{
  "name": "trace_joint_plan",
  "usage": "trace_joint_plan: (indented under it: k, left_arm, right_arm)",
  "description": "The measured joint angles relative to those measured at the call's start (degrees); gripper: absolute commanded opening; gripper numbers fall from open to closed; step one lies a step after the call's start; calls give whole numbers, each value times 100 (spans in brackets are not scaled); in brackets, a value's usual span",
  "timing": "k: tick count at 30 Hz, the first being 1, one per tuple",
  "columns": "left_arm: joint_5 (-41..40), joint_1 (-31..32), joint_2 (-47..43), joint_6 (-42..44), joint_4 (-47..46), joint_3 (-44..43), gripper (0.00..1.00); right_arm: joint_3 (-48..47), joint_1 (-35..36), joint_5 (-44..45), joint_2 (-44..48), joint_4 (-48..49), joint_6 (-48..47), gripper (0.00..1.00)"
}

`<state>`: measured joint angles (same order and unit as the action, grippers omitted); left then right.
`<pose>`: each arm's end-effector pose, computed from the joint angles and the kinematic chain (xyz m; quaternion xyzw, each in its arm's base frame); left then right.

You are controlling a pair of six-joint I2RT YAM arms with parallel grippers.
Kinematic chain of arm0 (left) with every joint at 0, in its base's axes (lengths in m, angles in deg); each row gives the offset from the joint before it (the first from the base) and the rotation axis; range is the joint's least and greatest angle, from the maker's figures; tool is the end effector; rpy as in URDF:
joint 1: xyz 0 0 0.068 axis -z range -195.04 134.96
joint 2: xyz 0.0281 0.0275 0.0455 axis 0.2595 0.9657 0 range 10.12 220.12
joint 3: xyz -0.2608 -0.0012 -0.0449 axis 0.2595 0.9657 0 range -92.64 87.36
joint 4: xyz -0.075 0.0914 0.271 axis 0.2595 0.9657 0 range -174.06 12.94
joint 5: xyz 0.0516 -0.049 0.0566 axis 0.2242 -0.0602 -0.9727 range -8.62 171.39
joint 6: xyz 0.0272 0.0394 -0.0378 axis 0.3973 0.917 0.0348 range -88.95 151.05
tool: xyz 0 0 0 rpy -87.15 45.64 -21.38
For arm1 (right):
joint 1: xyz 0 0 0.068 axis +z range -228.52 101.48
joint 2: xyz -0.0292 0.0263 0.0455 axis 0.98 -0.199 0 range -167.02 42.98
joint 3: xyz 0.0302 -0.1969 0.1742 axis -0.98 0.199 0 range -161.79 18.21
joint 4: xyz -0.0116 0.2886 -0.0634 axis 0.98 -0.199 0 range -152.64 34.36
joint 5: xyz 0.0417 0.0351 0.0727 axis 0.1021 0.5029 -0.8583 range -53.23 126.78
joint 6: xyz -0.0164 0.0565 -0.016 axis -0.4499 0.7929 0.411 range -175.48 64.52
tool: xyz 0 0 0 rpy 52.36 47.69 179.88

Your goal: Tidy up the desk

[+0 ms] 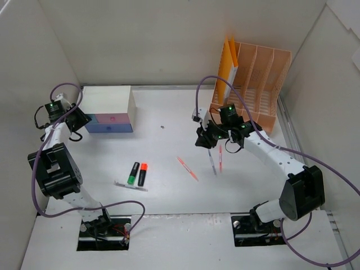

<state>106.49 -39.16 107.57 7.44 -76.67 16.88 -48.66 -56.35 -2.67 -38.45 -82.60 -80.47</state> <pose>0.3969 0.1564 0.2278 -0.2565 0.8305 -0.1901 0.4564 0.3140 0.1593 0.2812 -0.4704 0.7312 0.2982 0.3939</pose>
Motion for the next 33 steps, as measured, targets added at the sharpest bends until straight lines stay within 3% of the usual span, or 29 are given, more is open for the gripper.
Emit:
trace_joint_plan:
  k: [9,18,33]
  left_arm:
    - [262,-2,293,149,-4,-229,14]
    - [448,-39,323,221,-55,-229,9]
    - [505,-55,-678,361,-448,1040,4]
  right_arm:
    - [0,2,2,0,-2,-15,19]
    - [0,2,2,0,-4,-15,18]
    - [0,2,-7,0,-37,-17,19]
